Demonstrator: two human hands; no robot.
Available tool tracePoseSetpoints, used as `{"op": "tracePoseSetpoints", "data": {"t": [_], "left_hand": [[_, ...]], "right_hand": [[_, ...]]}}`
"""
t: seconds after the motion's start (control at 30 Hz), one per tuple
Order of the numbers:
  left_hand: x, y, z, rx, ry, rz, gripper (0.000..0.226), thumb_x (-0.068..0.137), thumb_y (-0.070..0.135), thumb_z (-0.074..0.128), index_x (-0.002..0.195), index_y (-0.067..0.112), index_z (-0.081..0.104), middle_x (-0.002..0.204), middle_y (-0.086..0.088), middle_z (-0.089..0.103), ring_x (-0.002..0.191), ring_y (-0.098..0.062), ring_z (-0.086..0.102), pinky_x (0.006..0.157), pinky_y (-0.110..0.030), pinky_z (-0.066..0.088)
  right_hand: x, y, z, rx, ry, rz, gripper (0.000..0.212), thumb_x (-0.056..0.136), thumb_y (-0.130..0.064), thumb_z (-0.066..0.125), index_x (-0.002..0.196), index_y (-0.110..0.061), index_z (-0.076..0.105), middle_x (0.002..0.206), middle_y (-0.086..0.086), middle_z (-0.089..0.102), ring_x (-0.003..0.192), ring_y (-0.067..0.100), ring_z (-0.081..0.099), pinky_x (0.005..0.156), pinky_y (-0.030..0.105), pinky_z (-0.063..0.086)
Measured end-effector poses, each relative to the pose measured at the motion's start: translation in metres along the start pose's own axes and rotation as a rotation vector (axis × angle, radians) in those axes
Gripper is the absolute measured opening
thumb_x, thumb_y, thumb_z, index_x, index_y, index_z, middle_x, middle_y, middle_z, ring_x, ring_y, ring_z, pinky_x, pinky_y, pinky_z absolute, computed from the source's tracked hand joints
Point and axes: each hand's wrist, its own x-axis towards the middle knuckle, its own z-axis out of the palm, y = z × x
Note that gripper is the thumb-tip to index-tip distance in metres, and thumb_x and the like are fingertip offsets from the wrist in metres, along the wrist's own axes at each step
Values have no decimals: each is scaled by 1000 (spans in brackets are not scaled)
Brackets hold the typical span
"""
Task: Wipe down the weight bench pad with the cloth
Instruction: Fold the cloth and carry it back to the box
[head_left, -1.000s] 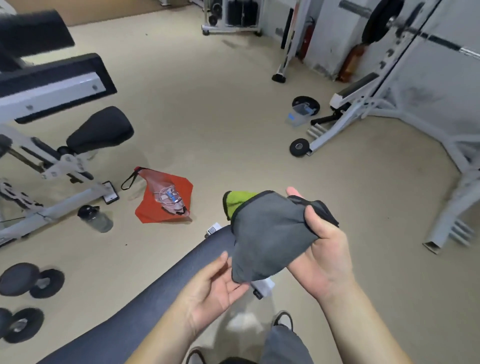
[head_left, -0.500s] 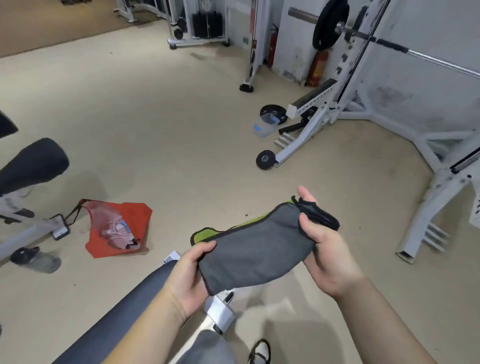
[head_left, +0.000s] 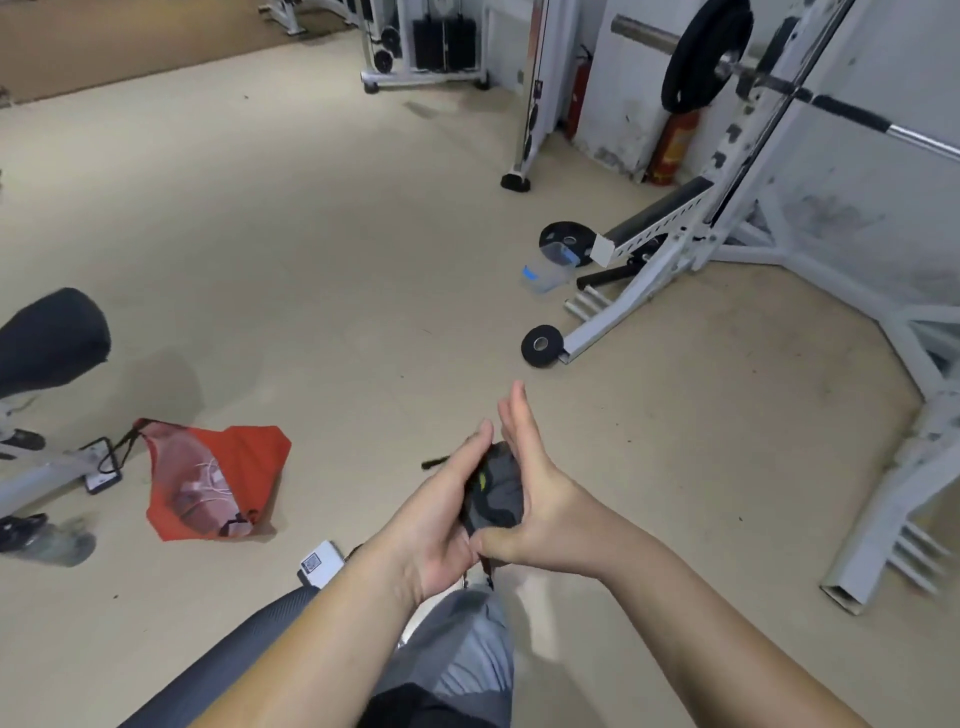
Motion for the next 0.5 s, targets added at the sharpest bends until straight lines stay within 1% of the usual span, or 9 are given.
{"op": "tracePoseSetpoints", "data": {"t": [0.03, 0.1, 0.13, 0.2, 0.23, 0.3, 0.37, 0.43, 0.5], "left_hand": [[14, 10, 1, 0, 14, 15, 51, 90, 51, 69, 132, 22, 67, 127, -8, 71, 113, -25, 69, 81, -38, 59], [46, 37, 1, -6, 35, 51, 44, 87, 35, 76, 126, 15, 69, 122, -17, 73, 110, -34, 71, 88, -49, 58], [63, 53, 0, 7, 47, 65, 41, 88, 31, 77, 124, 13, 70, 121, -20, 73, 110, -39, 70, 95, -55, 55], [100, 92, -7, 24, 93, 75, 38, 88, 25, 76, 123, 12, 70, 120, -21, 73, 111, -41, 70, 99, -57, 51], [118, 113, -10, 21, 121, 82, 39, 89, 23, 75, 125, 11, 68, 119, -20, 73, 111, -40, 70, 97, -56, 52], [150, 158, -16, 28, 161, 101, 39, 90, 22, 73, 126, 12, 66, 119, -17, 74, 111, -39, 70, 90, -52, 56], [176, 204, -18, 54, 184, 113, 38, 91, 24, 73, 127, 15, 65, 118, -14, 75, 110, -36, 71, 88, -51, 57], [197, 248, -14, 89, 172, 108, 35, 93, 26, 70, 127, 18, 65, 119, -11, 75, 110, -33, 72, 94, -53, 56], [218, 289, -10, 113, 107, 81, 34, 94, 26, 68, 127, 18, 66, 123, -11, 74, 115, -32, 70, 99, -51, 54]], "right_hand": [[17, -2, -13, 94, -55, 17, 139, 70, -15, 76, 141, -69, -31, 168, -14, 18, 153, 9, 30, 108, 32, 50], [59, -8, -42, 355, -134, -7, 132, 73, -2, 66, 149, -65, -22, 172, -18, 2, 156, 4, 21, 111, 26, 46], [85, -13, -56, 523, -124, 2, 123, 73, 0, 59, 155, -59, -12, 172, -13, 10, 155, 7, 27, 116, 30, 41], [141, -25, -85, 801, -40, 87, 103, 76, 0, 53, 159, -47, 15, 162, -3, 39, 144, 13, 49, 116, 34, 40], [166, -29, -99, 818, 42, 107, 88, 83, 1, 55, 157, -38, 29, 155, -1, 50, 139, 13, 55, 112, 30, 43], [211, -30, -125, 614, 269, 89, 53, 100, -1, 51, 147, -25, 51, 145, -1, 61, 133, 10, 58, 101, 19, 45], [255, -27, -152, 470, 407, 140, 39, 104, -9, 51, 140, -21, 58, 142, -3, 62, 131, 9, 57, 97, 17, 42], [298, -28, -180, 462, 374, 313, 39, 102, -26, 60, 140, -20, 59, 143, -5, 61, 130, 12, 56, 106, 27, 43], [334, -30, -206, 568, 152, 446, 36, 98, -44, 63, 128, -26, 70, 131, -4, 72, 125, 18, 65, 114, 41, 46]]}}
